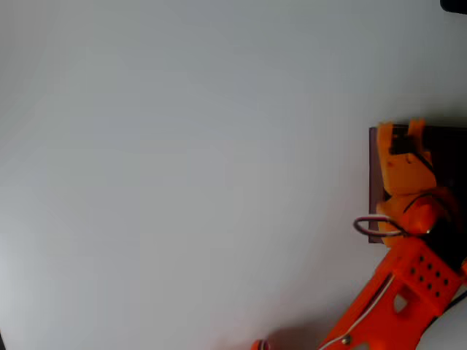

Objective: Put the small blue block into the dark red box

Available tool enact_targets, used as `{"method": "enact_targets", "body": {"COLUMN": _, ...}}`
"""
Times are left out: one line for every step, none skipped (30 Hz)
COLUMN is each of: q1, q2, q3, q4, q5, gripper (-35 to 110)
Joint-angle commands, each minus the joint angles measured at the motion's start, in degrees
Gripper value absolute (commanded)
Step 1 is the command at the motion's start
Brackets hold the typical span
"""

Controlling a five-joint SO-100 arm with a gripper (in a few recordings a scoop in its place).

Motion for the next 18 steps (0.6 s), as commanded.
{"method": "enact_targets", "body": {"q1": -2.99, "q2": 11.69, "q3": 1.67, "q4": 3.52, "q5": -7.65, "gripper": 17}}
{"method": "enact_targets", "body": {"q1": -4.22, "q2": 15.21, "q3": 2.29, "q4": 5.71, "q5": -10.81, "gripper": 15}}
{"method": "enact_targets", "body": {"q1": -5.54, "q2": 19.07, "q3": 3.52, "q4": 7.56, "q5": -13.62, "gripper": 11}}
{"method": "enact_targets", "body": {"q1": -7.12, "q2": 23.12, "q3": 5.01, "q4": 9.49, "q5": -16.52, "gripper": 5}}
{"method": "enact_targets", "body": {"q1": -9.05, "q2": 27.16, "q3": 6.50, "q4": 11.69, "q5": -19.16, "gripper": 0}}
{"method": "enact_targets", "body": {"q1": -11.60, "q2": 31.46, "q3": 8.35, "q4": 13.54, "q5": -21.80, "gripper": 0}}
{"method": "enact_targets", "body": {"q1": -15.12, "q2": 36.39, "q3": 11.16, "q4": 14.41, "q5": -23.38, "gripper": 0}}
{"method": "enact_targets", "body": {"q1": -18.46, "q2": 41.92, "q3": 14.68, "q4": 14.50, "q5": -25.05, "gripper": 0}}
{"method": "enact_targets", "body": {"q1": -22.59, "q2": 47.99, "q3": 18.63, "q4": 13.71, "q5": -26.10, "gripper": 0}}
{"method": "enact_targets", "body": {"q1": -27.33, "q2": 54.84, "q3": 23.20, "q4": 12.04, "q5": -27.77, "gripper": 0}}
{"method": "enact_targets", "body": {"q1": -32.34, "q2": 61.96, "q3": 28.21, "q4": 10.11, "q5": -29.71, "gripper": 0}}
{"method": "enact_targets", "body": {"q1": -36.91, "q2": 69.61, "q3": 33.57, "q4": 8.17, "q5": -30.67, "gripper": 0}}
{"method": "enact_targets", "body": {"q1": -41.04, "q2": 77.61, "q3": 39.20, "q4": 7.12, "q5": -31.20, "gripper": 0}}
{"method": "enact_targets", "body": {"q1": -44.65, "q2": 85.61, "q3": 44.47, "q4": 6.50, "q5": -31.82, "gripper": 0}}
{"method": "enact_targets", "body": {"q1": -47.99, "q2": 93.16, "q3": 49.48, "q4": 6.15, "q5": -32.70, "gripper": 0}}
{"method": "enact_targets", "body": {"q1": -50.62, "q2": 99.76, "q3": 53.96, "q4": 6.59, "q5": -33.57, "gripper": 0}}
{"method": "enact_targets", "body": {"q1": -53.00, "q2": 99.58, "q3": 55.37, "q4": 7.38, "q5": -34.37, "gripper": 0}}
{"method": "enact_targets", "body": {"q1": -54.76, "q2": 99.05, "q3": 57.30, "q4": 7.03, "q5": -35.24, "gripper": 0}}
